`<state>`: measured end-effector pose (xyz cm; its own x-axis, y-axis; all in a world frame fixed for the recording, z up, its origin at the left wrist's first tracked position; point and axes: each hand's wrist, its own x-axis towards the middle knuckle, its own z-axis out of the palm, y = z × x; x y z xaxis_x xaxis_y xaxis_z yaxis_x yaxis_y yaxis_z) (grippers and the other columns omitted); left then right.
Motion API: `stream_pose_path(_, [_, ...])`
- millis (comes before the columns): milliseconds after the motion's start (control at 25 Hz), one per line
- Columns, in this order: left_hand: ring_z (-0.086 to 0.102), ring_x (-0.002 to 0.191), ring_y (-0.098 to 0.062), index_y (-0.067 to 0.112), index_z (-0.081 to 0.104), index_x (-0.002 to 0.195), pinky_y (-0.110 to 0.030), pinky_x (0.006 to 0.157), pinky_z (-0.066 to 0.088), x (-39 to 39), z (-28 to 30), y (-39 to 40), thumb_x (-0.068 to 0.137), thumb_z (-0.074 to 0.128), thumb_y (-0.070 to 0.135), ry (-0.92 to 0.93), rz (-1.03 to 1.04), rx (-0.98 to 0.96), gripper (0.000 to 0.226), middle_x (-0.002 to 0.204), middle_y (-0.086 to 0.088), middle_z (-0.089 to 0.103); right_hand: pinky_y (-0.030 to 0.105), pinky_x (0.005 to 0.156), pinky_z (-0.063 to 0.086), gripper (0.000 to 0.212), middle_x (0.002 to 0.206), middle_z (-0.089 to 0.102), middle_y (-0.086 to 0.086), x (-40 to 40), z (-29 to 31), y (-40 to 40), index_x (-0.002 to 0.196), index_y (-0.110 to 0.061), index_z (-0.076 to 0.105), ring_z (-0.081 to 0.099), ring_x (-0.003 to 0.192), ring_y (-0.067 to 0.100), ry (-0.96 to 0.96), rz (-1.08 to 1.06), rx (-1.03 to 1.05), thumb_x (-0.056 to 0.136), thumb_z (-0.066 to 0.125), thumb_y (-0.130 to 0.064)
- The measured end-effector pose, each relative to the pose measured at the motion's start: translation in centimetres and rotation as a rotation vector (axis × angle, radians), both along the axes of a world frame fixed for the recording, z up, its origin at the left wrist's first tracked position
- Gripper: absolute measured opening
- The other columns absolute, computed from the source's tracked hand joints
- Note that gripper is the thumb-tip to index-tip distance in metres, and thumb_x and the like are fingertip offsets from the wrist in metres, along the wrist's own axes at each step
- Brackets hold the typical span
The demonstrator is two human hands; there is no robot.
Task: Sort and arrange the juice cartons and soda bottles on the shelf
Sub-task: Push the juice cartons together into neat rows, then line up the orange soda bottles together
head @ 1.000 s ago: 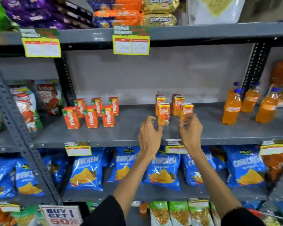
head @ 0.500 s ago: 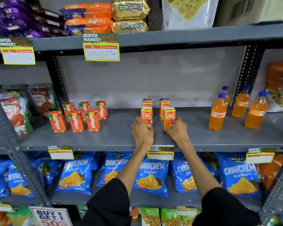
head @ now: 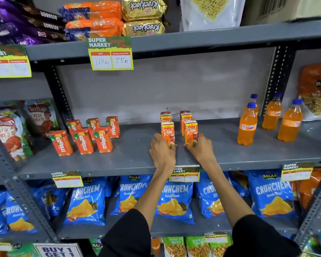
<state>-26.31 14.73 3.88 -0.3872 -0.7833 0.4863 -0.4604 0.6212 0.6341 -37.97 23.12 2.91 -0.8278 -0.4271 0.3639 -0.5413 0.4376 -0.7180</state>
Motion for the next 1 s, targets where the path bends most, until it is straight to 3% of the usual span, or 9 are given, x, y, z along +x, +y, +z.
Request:
stream_pose_path(200, [0.061, 0.116, -0.033, 0.006, 0.039, 0.129, -0.048, 0.096, 0.054, 0.4, 0.2, 0.2, 0.082, 0.081, 0.034, 0.016, -0.045, 0.049, 0.069, 0.125, -0.016, 0.059, 0.042, 0.086, 0.057, 0.059, 0.111, 0.071, 0.009, 0.0, 0.0, 0.2, 0.117, -0.014, 0.055, 0.069, 0.101, 0.028, 0.010, -0.028, 0.023, 0.074, 0.080, -0.046])
stream_pose_path(320, [0.057, 0.118, -0.032, 0.005, 0.036, 0.138, -0.043, 0.096, 0.053, 1.1, 0.4, 1.5, 0.082, 0.080, 0.040, 0.127, -0.024, 0.040, 0.078, 0.130, -0.017, 0.053, 0.031, 0.082, 0.054, 0.073, 0.111, 0.071, 0.007, -0.3, 0.5, 1.3, 0.126, -0.013, 0.052, 0.068, 0.102, 0.024, -0.103, 0.025, -0.081, 0.069, 0.083, -0.047])
stream_pose_path(440, [0.059, 0.109, -0.028, 0.011, 0.047, 0.127, -0.044, 0.092, 0.054, 0.2, 0.5, 4.2, 0.091, 0.070, 0.037, 0.261, -0.114, -0.108, 0.051, 0.124, -0.010, 0.057, 0.027, 0.075, 0.054, 0.055, 0.103, 0.071, 0.005, -0.9, 0.5, 4.2, 0.122, -0.013, 0.056, 0.069, 0.093, 0.018, 0.015, -0.018, -0.231, 0.080, 0.076, -0.041])
stream_pose_path(560, [0.059, 0.081, -0.019, 0.018, 0.057, 0.097, -0.044, 0.074, 0.054, -3.0, 1.2, 8.3, 0.092, 0.068, 0.024, 0.371, -0.356, -0.139, 0.013, 0.093, 0.001, 0.061, 0.030, 0.071, 0.059, 0.024, 0.091, 0.071, 0.002, -2.7, 0.5, 8.9, 0.110, -0.014, 0.061, 0.067, 0.076, 0.009, 0.177, -0.095, -0.414, 0.089, 0.066, -0.025])
stream_pose_path(680, [0.061, 0.074, -0.012, 0.018, 0.061, 0.091, -0.040, 0.072, 0.056, -7.8, 1.6, 13.0, 0.090, 0.070, 0.019, 0.324, -0.534, -0.036, 0.009, 0.084, 0.001, 0.066, 0.036, 0.073, 0.057, 0.028, 0.090, 0.069, 0.005, -6.3, 1.4, 14.4, 0.114, -0.013, 0.053, 0.067, 0.077, 0.017, 0.200, -0.183, -0.446, 0.089, 0.064, -0.017])
stream_pose_path(760, [0.065, 0.080, -0.013, 0.015, 0.063, 0.100, -0.041, 0.078, 0.058, -11.1, 1.5, 15.4, 0.087, 0.074, 0.014, 0.311, -0.597, 0.072, 0.017, 0.094, -0.004, 0.070, 0.042, 0.083, 0.053, 0.041, 0.106, 0.064, 0.013, -9.3, 1.7, 17.5, 0.123, -0.009, 0.046, 0.064, 0.096, 0.029, 0.189, -0.259, -0.404, 0.088, 0.066, -0.016])
stream_pose_path(840, [0.065, 0.101, -0.022, 0.012, 0.059, 0.116, -0.045, 0.091, 0.054, -14.0, 1.5, 16.3, 0.084, 0.077, 0.012, 0.268, -0.597, 0.153, 0.037, 0.114, -0.009, 0.068, 0.046, 0.094, 0.045, 0.053, 0.125, 0.052, 0.022, -11.8, 1.5, 19.6, 0.129, -0.001, 0.040, 0.051, 0.115, 0.039, 0.209, -0.398, -0.280, 0.087, 0.067, -0.018])
stream_pose_path(920, [0.059, 0.119, -0.030, 0.008, 0.051, 0.130, -0.046, 0.102, 0.049, -16.5, 1.5, 16.9, 0.081, 0.081, 0.014, 0.172, -0.567, 0.225, 0.057, 0.131, -0.015, 0.059, 0.050, 0.098, 0.041, 0.062, 0.130, 0.044, 0.027, -14.3, 1.7, 21.3, 0.131, 0.005, 0.037, 0.044, 0.120, 0.046, 0.182, -0.513, -0.179, 0.085, 0.069, -0.022])
stream_pose_path(1000, [0.059, 0.121, -0.032, 0.008, 0.050, 0.130, -0.043, 0.100, 0.050, -18.2, 1.3, 16.6, 0.080, 0.083, 0.018, 0.095, -0.540, 0.283, 0.060, 0.131, -0.016, 0.060, 0.052, 0.101, 0.038, 0.075, 0.134, 0.041, 0.031, -16.6, 1.9, 22.5, 0.135, 0.010, 0.032, 0.042, 0.123, 0.049, 0.097, -0.547, -0.033, 0.084, 0.071, -0.028])
